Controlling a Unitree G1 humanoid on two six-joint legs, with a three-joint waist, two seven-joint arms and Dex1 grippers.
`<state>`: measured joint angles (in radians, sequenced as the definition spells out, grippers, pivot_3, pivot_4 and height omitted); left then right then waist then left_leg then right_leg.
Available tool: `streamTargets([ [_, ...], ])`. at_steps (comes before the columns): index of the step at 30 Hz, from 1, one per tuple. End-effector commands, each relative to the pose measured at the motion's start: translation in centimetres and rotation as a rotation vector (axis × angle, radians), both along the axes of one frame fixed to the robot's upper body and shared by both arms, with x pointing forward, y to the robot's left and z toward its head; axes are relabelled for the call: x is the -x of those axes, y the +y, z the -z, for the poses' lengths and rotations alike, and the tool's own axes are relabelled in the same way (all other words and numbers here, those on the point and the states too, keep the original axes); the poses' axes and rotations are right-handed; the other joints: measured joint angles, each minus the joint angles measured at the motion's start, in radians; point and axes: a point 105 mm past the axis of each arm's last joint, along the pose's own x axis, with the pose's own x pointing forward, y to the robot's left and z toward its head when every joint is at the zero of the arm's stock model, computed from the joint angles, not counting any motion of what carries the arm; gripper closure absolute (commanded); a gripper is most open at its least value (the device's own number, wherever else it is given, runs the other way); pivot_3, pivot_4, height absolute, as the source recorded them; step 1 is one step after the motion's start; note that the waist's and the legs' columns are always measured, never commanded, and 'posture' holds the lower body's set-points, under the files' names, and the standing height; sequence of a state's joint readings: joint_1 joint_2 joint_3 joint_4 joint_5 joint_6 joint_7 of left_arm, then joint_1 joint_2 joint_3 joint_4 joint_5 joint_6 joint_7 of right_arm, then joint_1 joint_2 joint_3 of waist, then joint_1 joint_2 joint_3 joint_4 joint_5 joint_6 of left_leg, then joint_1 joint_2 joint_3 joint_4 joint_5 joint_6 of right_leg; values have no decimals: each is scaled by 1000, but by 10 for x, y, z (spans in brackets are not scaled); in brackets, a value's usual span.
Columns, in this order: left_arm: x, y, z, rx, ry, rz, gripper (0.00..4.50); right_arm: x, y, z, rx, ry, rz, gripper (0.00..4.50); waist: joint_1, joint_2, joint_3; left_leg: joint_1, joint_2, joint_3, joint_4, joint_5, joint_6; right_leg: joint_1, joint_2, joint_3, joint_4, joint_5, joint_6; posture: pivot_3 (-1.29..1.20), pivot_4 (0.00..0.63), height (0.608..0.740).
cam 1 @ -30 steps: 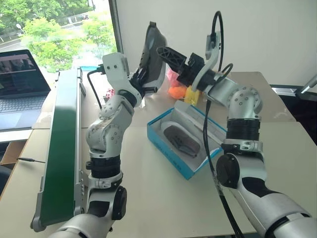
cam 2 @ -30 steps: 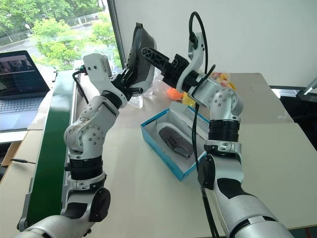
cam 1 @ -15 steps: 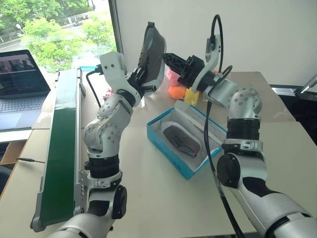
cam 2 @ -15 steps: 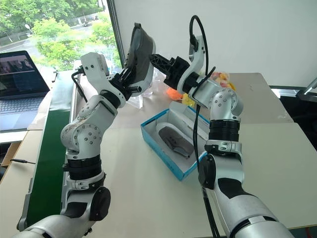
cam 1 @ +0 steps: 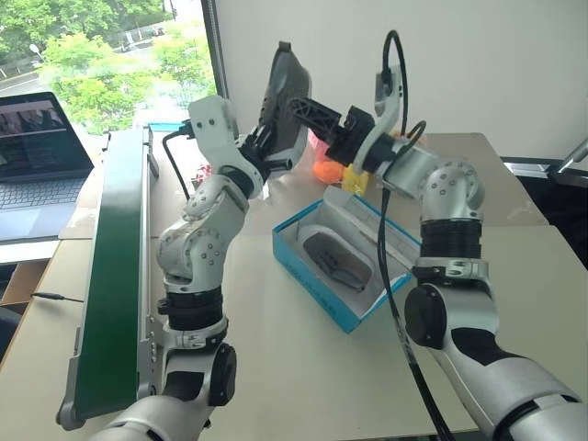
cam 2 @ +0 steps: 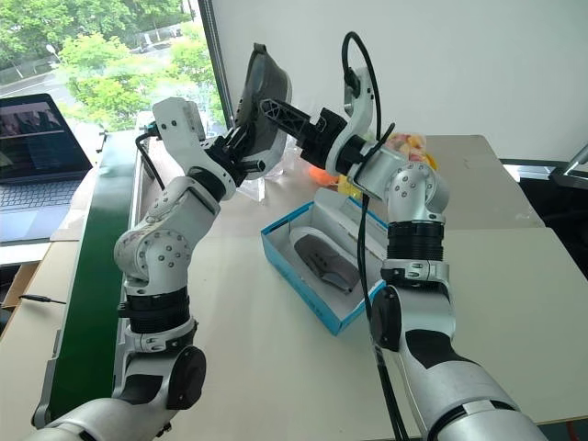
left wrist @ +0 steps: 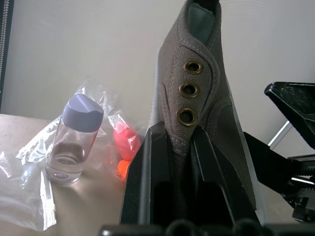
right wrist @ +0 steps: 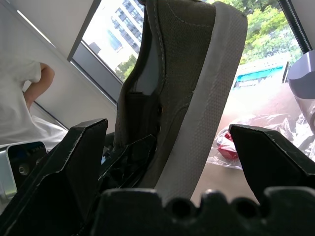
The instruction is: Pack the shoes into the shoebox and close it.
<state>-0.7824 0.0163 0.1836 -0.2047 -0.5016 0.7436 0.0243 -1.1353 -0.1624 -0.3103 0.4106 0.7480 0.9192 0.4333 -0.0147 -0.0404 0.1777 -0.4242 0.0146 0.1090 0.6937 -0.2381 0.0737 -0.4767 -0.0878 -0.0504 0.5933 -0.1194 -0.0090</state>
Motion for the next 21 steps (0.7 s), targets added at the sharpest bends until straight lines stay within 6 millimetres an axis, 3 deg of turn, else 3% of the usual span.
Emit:
streamTargets([
  [1,13,-8,-29,7,-107,34,4500,2,-1,-10,-3,-60,3,19,0,0,0,0,0,0,0,0,0,0,0,0,0,0,0,0,150,740],
  [6,14,-11,-28,9,-99,45,4500,0,3,-8,-32,-46,-10,19,0,0,0,0,0,0,0,0,0,0,0,0,0,0,0,0,150,740],
  [11,15,-16,-19,-3,-62,70,4500,-1,2,-15,-78,-50,-14,1386,0,0,0,0,0,0,0,0,0,0,1,1,0,0,0,0,150,740],
  [18,16,-17,-7,-47,-10,116,4500,1,0,-22,-96,-64,-5,3787,-2,0,0,0,0,0,0,0,0,0,1,1,0,0,0,0,150,740],
  [19,18,-18,-6,-44,-5,133,4037,1,0,-22,-95,-67,-4,4057,-2,0,0,0,0,0,0,0,0,0,1,1,0,0,0,0,150,740],
  [21,21,-20,-4,-51,1,178,3267,2,0,-24,-86,-77,-2,4146,-1,0,0,1,0,0,0,0,0,0,1,1,0,0,0,0,150,740],
])
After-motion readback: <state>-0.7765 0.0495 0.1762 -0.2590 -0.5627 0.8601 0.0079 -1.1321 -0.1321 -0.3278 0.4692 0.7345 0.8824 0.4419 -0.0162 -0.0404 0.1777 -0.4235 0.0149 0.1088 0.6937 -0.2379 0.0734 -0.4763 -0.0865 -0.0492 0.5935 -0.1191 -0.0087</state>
